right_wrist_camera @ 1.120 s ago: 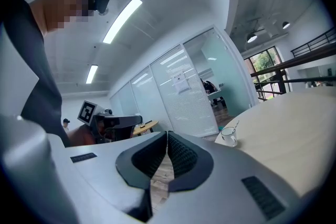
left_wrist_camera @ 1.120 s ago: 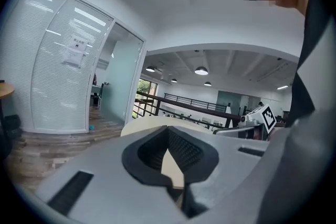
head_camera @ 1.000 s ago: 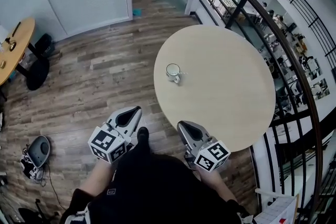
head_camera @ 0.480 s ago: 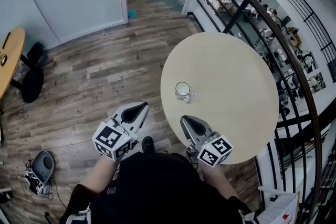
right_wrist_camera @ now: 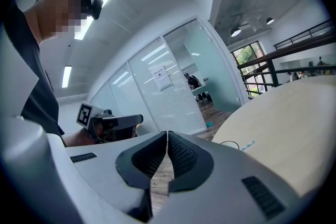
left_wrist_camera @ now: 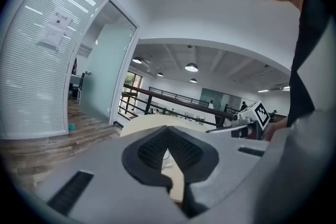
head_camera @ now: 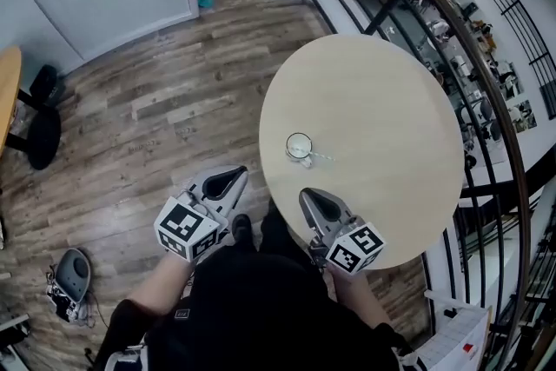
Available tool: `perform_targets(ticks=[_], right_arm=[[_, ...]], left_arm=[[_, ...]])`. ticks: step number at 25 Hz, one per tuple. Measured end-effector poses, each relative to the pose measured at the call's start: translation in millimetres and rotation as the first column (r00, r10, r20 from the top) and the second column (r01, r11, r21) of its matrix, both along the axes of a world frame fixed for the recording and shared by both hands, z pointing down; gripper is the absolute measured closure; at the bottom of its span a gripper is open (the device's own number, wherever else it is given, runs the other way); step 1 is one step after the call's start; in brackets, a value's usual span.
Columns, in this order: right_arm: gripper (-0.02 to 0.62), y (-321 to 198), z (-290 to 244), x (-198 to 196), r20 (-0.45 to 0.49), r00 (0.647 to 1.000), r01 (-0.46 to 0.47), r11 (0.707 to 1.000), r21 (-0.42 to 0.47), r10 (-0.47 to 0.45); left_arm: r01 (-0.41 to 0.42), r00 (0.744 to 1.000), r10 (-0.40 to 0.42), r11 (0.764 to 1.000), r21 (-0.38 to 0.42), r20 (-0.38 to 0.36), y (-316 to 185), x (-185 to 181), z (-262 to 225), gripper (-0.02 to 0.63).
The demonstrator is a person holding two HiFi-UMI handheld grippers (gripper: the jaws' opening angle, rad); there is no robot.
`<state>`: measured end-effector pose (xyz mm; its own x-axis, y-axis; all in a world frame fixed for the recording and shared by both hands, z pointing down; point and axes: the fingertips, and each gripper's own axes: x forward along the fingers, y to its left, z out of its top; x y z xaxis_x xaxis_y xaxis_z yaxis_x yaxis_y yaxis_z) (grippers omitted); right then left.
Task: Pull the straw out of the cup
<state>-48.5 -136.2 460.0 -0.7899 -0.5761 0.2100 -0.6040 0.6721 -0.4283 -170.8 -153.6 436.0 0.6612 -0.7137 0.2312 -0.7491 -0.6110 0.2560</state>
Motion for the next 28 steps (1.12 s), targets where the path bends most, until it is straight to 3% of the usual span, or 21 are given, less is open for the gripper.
perform_targets(ticks=[10, 19, 28], right_arm=[[0.571, -56, 38, 24, -0.015, 0.999, -0.039, 0.999, -0.030, 0.039], [0.571, -77, 74, 44, -0.035, 0.996, -0.078, 0.996, -0.040, 0.077], [0.569, -89, 109, 50, 0.005, 0.995, -0.096, 0.989, -0.109, 0.097]], left_arm=[[-0.071, 0.997, 0.075, 0.992, -0.100, 0.035, -45, 33, 54, 0.600], [-0.126, 0.986, 0.136, 0.986, -0.110, 0.091, -73, 62, 84, 0.600], [-0.163, 0.980, 0.178, 0.974, -0.154, 0.090, -83, 81, 122, 0.600]])
